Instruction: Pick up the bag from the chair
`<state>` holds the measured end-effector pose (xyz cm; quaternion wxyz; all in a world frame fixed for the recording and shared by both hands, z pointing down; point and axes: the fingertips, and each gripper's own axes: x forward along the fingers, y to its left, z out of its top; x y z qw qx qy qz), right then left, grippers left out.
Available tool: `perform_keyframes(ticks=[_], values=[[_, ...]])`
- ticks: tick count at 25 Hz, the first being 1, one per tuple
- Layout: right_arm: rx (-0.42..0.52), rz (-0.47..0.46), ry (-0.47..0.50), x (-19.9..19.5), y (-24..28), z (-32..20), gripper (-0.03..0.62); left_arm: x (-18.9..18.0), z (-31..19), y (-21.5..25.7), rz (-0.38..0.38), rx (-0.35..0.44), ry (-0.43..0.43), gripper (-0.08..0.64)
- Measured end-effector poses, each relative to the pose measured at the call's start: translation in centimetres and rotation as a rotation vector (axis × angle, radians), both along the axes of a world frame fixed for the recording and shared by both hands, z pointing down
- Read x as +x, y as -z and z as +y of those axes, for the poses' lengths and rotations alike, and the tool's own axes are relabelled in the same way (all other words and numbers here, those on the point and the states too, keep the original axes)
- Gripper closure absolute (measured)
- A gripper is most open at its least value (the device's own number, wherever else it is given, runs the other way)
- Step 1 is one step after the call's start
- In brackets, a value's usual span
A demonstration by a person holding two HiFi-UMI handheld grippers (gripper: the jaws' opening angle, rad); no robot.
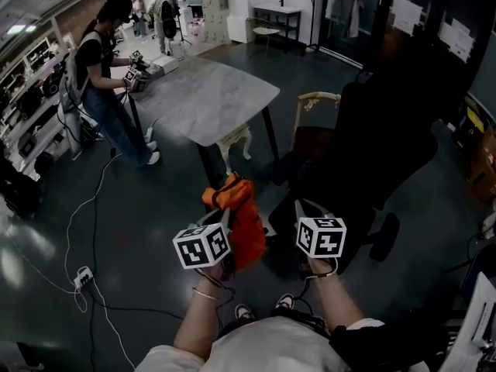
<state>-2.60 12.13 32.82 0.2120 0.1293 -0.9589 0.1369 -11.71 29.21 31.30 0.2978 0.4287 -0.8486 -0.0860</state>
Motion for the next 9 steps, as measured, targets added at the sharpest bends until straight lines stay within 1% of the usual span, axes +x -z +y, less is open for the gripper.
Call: perform_keyframes(ticks=[9], values=[[0.014, 0.002, 0.012, 0.11, -0.02, -0.22, 0.56, 0.3, -0.12, -0.43, 0.007, -0.01, 0.003, 0.535]])
